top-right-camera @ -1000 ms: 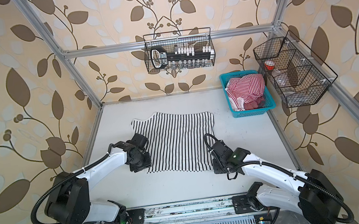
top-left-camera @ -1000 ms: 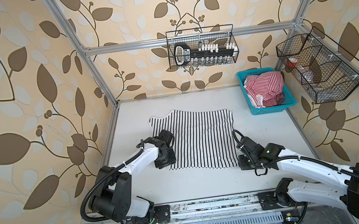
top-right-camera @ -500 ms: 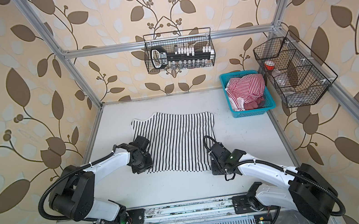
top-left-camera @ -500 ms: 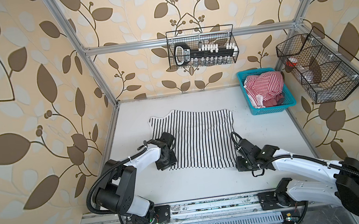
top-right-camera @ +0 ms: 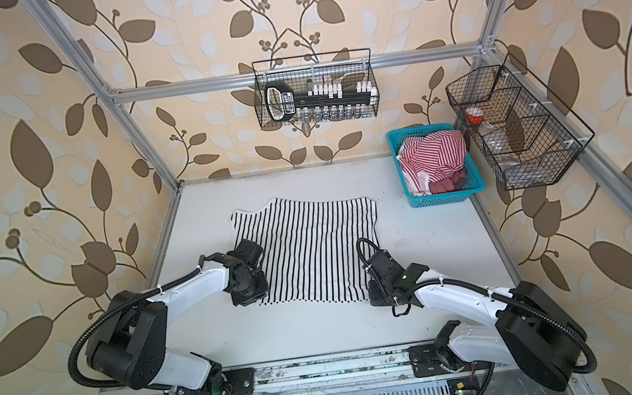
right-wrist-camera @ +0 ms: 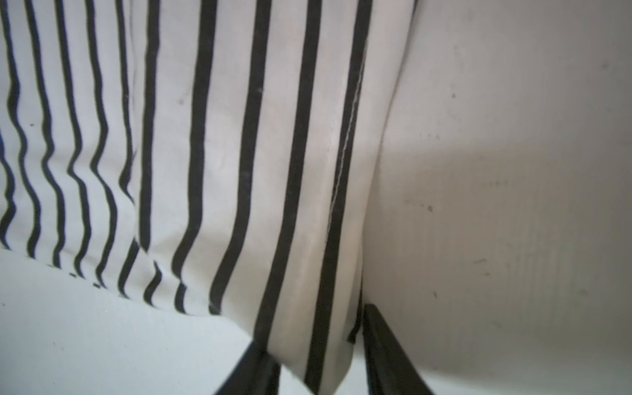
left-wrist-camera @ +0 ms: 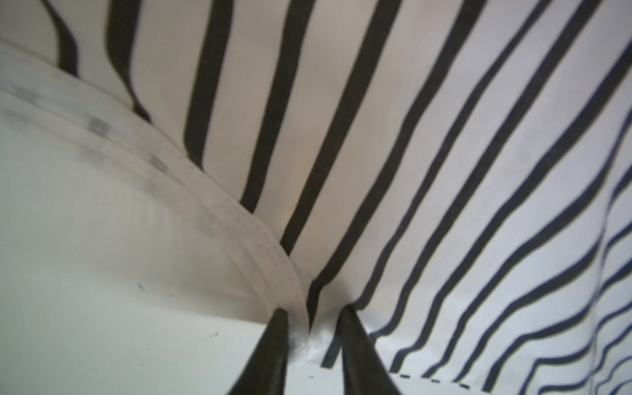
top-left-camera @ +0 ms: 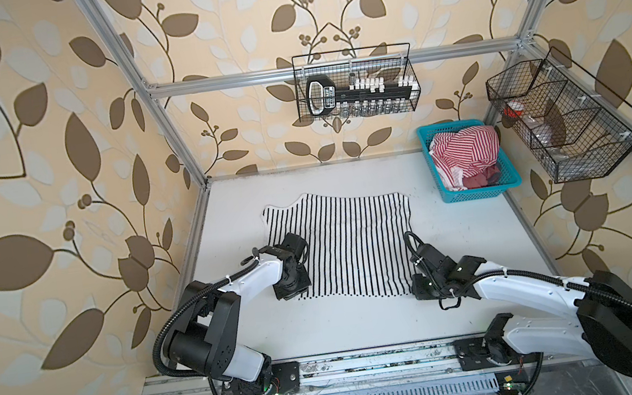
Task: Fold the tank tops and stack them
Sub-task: 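Pinch the near hem corners of the striped tank top with both grippers, then lift the near hem with both grippers and fold it over toward the far edge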
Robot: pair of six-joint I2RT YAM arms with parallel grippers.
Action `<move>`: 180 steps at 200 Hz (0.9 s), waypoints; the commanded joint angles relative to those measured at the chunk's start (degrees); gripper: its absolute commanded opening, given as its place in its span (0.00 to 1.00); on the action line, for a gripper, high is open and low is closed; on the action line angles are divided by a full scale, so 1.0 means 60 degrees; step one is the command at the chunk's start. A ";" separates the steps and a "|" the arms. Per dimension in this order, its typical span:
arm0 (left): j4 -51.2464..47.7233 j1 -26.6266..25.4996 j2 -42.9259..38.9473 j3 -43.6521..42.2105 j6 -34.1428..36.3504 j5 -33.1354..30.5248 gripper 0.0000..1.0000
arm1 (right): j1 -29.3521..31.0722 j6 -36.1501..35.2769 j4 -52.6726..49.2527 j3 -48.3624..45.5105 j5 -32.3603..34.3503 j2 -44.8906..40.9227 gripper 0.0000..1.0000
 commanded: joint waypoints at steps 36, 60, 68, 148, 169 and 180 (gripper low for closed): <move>0.0066 -0.0063 0.0344 -0.0344 -0.0047 0.0398 0.00 | -0.0041 0.0073 -0.0487 -0.0266 -0.0145 -0.0153 0.11; -0.0152 -0.0063 -0.0002 -0.0319 0.0048 0.0511 0.00 | -0.0016 0.0042 -0.0855 -0.0216 -0.0181 -0.0502 0.03; -0.0251 -0.0063 -0.0154 -0.0304 0.0112 0.0577 0.00 | -0.0008 0.0033 -0.0994 -0.0186 -0.0214 -0.0624 0.01; -0.1633 -0.0078 -0.1495 0.0834 0.0716 0.0632 0.00 | 0.0053 -0.0523 -0.2519 0.1130 -0.0427 -0.1586 0.00; -0.1700 -0.0078 -0.1357 0.1029 0.0832 0.0651 0.00 | -0.0162 -0.0775 -0.2555 0.1308 -0.0627 -0.1501 0.00; -0.1736 -0.0074 -0.1182 0.1250 0.0950 0.0639 0.00 | -0.0417 -0.0973 -0.2548 0.1384 -0.0727 -0.1447 0.00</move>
